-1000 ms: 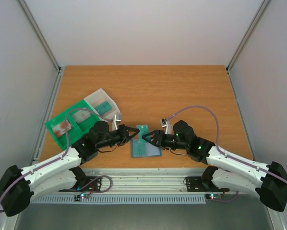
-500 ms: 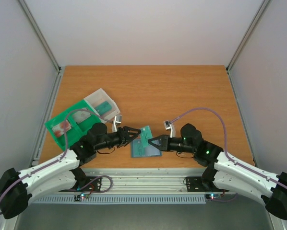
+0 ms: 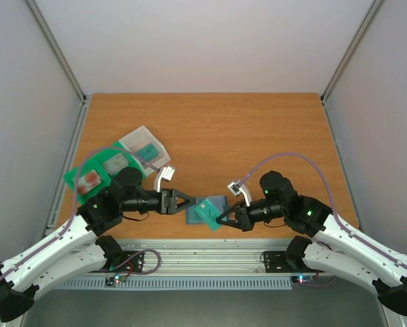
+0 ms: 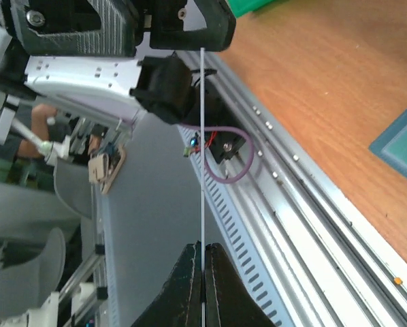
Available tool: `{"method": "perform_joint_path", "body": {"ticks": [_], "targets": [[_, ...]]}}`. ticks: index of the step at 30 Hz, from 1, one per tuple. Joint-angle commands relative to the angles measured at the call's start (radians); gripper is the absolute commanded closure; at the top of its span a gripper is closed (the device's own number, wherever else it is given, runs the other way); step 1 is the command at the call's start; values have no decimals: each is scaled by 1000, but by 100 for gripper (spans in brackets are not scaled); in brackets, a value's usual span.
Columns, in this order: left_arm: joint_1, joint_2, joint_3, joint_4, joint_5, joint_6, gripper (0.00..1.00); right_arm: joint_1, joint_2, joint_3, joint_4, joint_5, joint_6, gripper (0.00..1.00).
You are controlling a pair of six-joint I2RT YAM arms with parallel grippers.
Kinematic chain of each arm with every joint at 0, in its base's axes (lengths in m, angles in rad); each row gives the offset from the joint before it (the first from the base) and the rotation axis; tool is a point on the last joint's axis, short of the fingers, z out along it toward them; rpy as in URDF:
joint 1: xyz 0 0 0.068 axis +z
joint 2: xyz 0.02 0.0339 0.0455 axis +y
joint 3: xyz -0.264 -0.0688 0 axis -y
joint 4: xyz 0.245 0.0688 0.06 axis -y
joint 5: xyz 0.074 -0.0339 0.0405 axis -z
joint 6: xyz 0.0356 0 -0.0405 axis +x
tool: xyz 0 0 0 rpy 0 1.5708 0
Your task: Take the credit cards out of the card holder
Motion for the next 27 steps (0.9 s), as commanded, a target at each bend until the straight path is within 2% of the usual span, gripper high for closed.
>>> {"method": "perform_joint_path", "body": {"ticks": [1,9,17,19,24,27], "targets": [[-3,-2,7,-53,192,142,52,4,23,53,-124,-95,-97,99],[-3,9,-29,-2,305,153,59,4,19,45,-87,-139,-79,99],[-4,36,-43,19,323,148,62,4,23,22,-30,-157,-37,99],[-3,37,-42,27,330,146,68,4,23,17,-19,-157,-31,99],[-3,41,-39,30,346,146,94,4,28,0,20,-169,-6,99],[-4,39,-44,43,353,139,100,4,36,-3,24,-173,-1,99]]}}
